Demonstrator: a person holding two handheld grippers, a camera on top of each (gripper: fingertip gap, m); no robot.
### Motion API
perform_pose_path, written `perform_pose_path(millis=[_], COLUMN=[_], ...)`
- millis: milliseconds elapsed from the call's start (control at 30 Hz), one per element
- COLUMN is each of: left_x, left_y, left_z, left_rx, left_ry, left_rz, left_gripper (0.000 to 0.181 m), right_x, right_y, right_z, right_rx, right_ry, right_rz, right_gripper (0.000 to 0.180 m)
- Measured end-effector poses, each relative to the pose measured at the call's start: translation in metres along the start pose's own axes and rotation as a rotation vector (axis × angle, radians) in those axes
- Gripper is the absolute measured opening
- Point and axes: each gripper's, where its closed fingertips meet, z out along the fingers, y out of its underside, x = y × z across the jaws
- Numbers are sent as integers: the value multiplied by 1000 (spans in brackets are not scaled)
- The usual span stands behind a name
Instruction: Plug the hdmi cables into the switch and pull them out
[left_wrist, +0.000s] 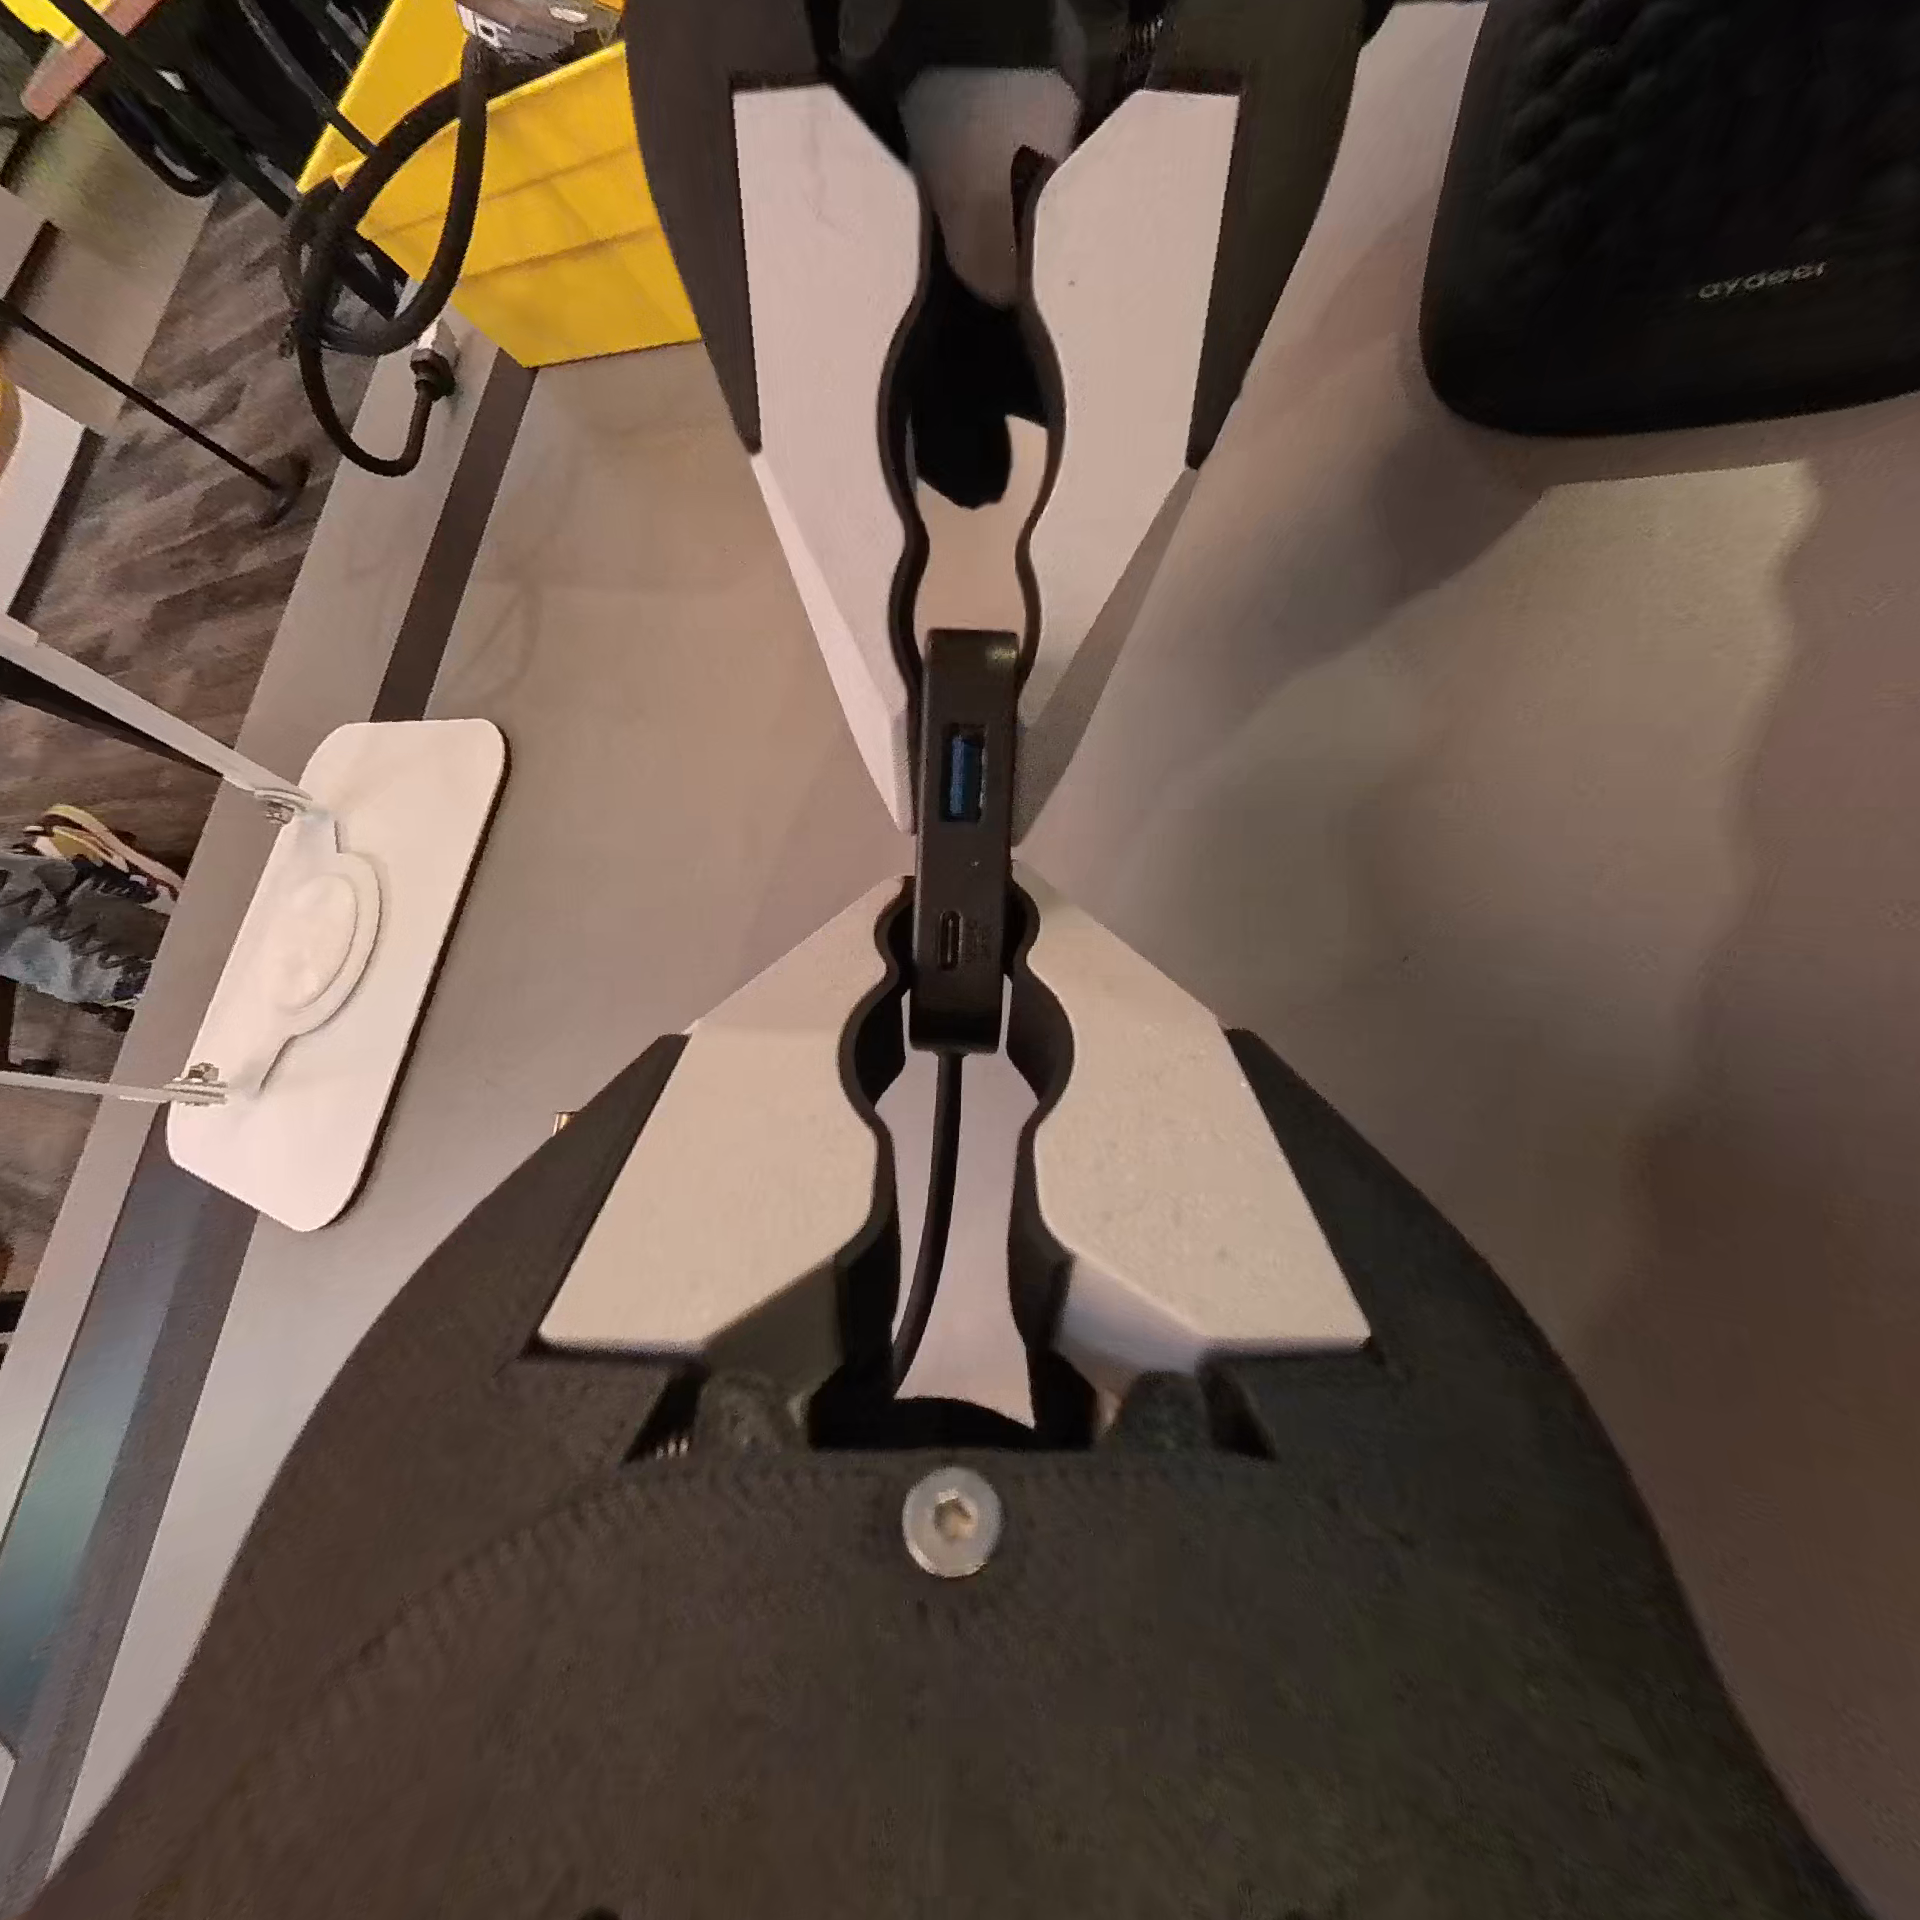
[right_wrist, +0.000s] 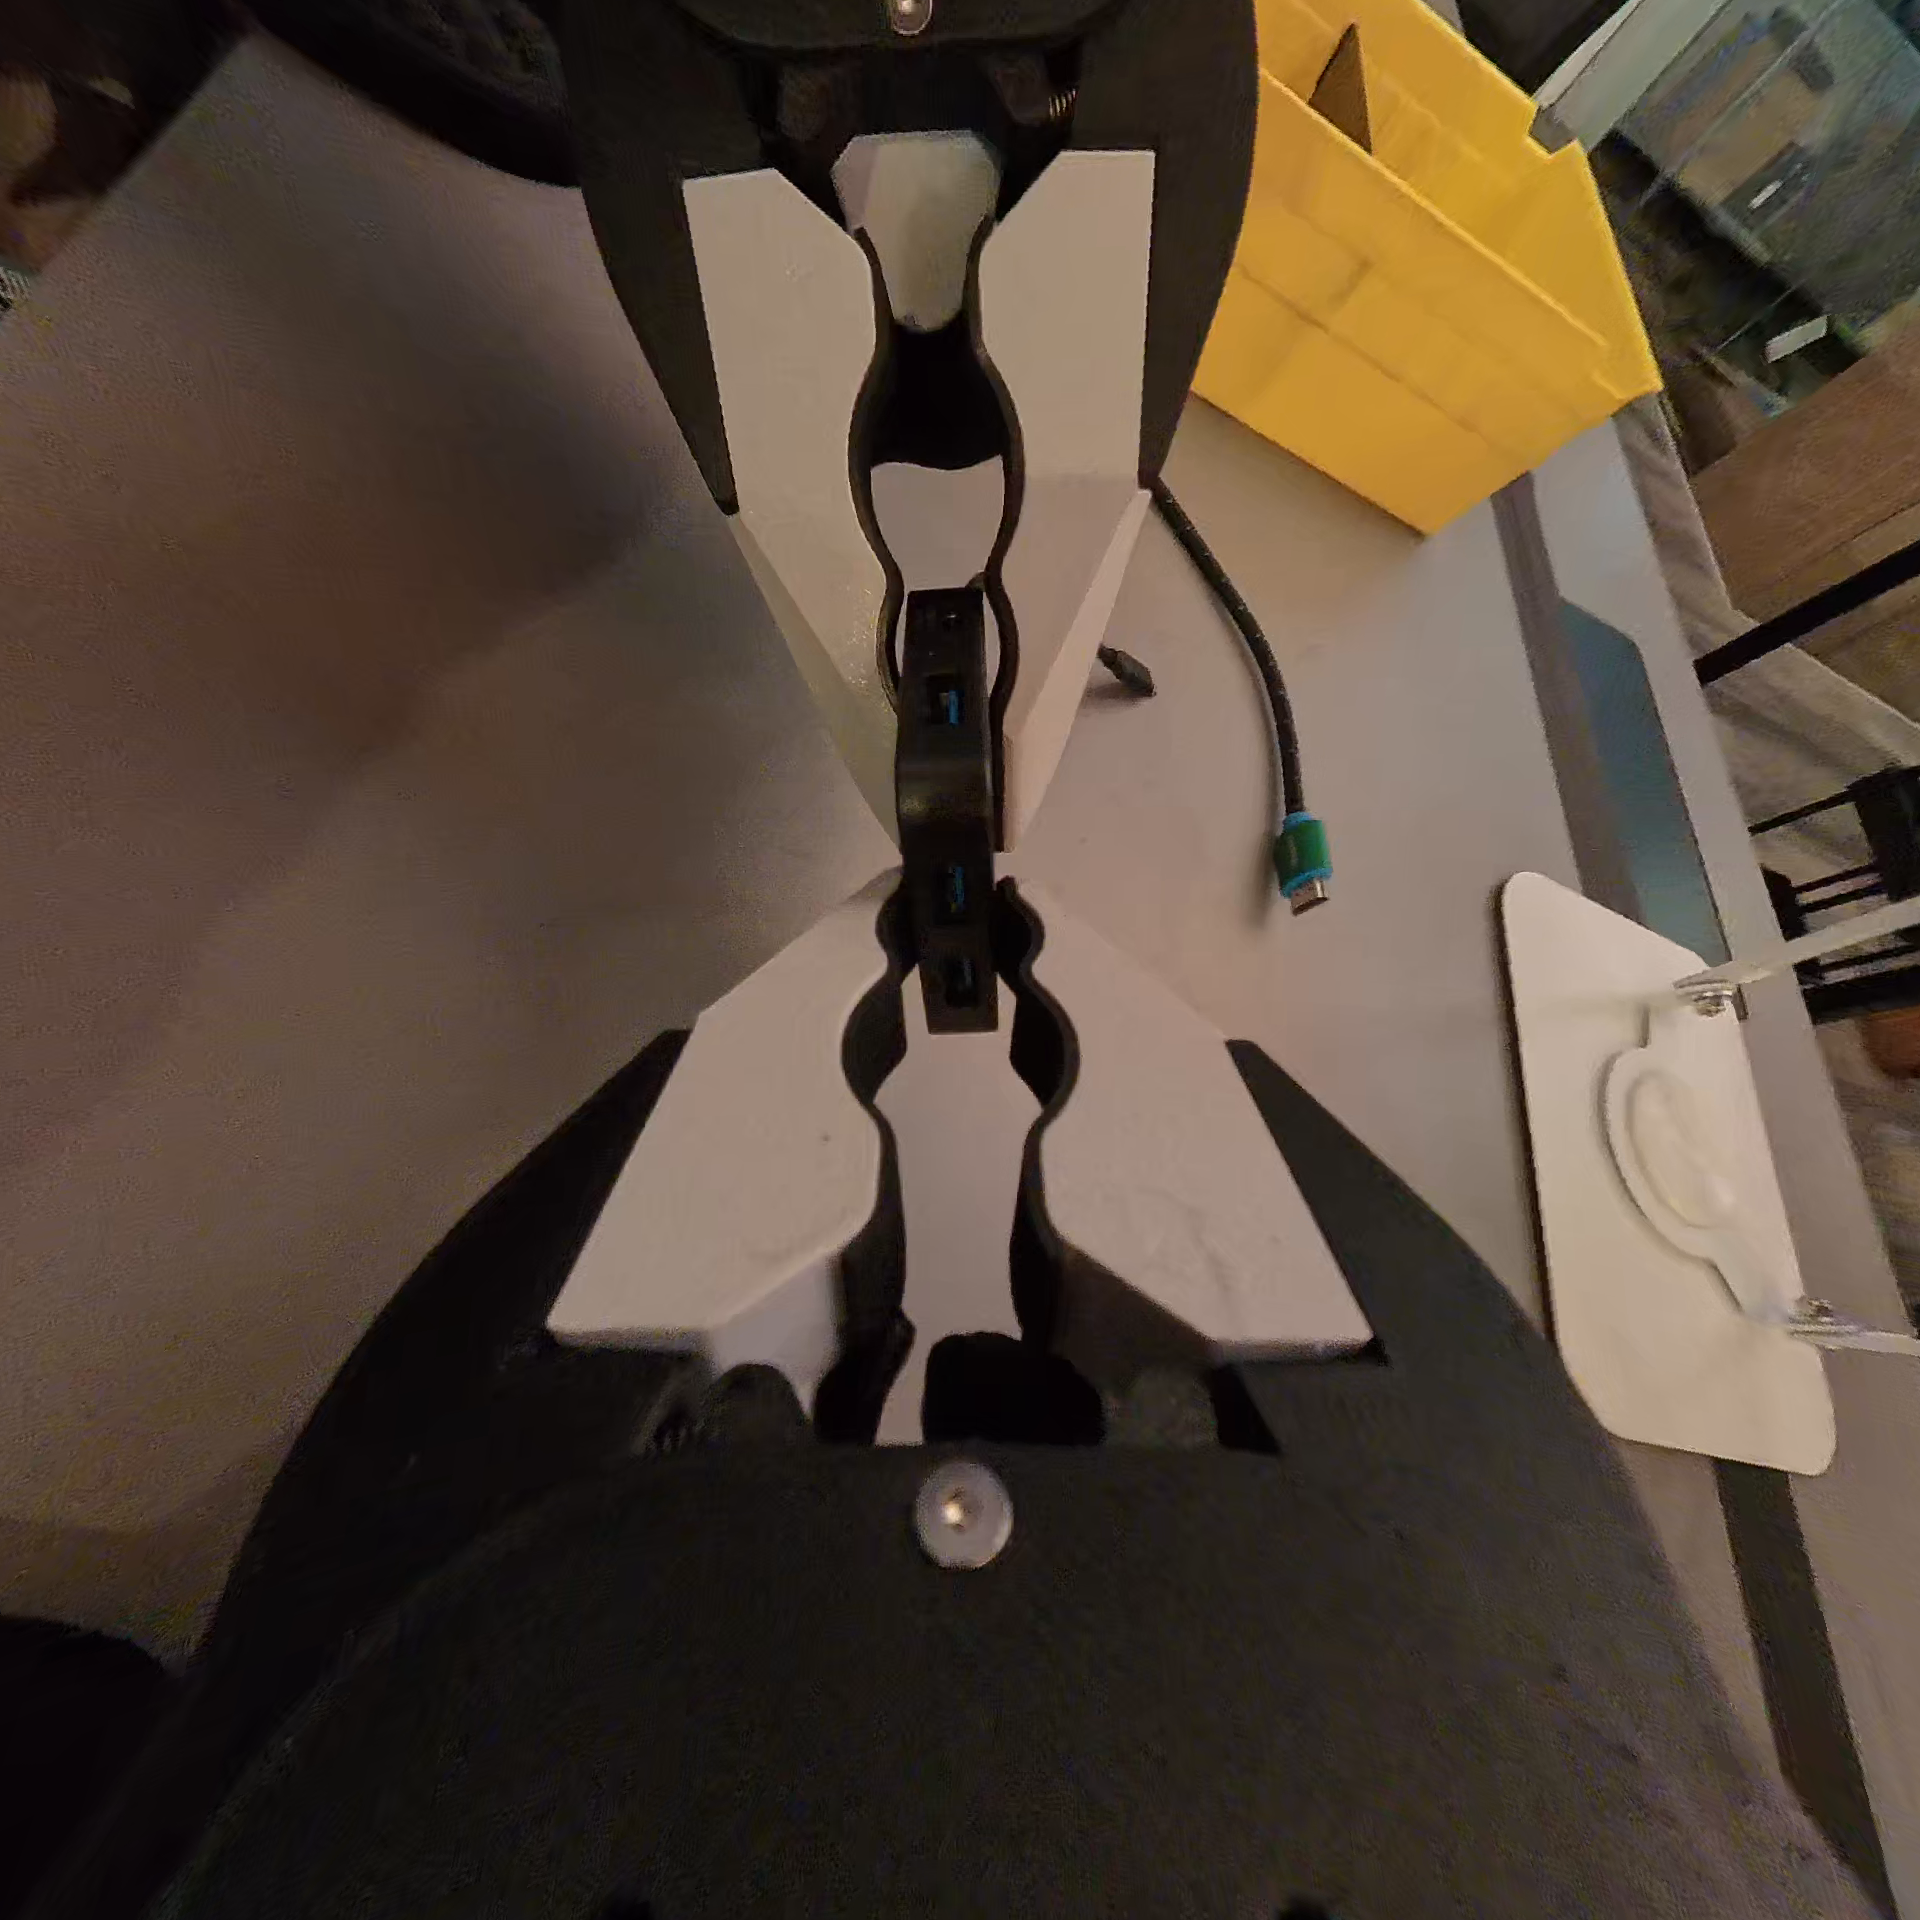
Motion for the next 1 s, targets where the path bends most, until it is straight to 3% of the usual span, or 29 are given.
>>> perform_pose_path(millis=[167, 267, 333, 567, 667, 733, 900, 1000], left_x=[-3, -12, -17, -15, -20, -25, -30, -31], left_y=[-4, -1, -5, -18, -25, -29, -56, -72], left_z=[-2, -3, -5, -1, -7, -13, -34, -48], left_rx=[23, -5, -18, -119, -66, -24, 207, 364], left_ry=[1, -58, -101, -151, -154, -157, -90, -32], left_rz=[-41, -30, 3, 183, 132, 88, -62, -133], left_gripper=[14, 34, 37, 13, 11, 12, 12, 12], right_x=[2, 7, 9, 16, 23, 28, 30, 29], right_y=[-2, 8, 15, 11, -4, -13, -17, -40], right_z=[-4, -6, -7, -12, -20, -27, -32, -39], right_rx=[17, -51, -111, -188, -98, -15, 160, 366], right_ry=[0, 24, 42, 90, 148, 177, 108, 33], right_rz=[31, 26, 18, -58, -95, -82, 39, 151], right_gripper=[11, 11, 11, 12, 20, 52, 53, 41])
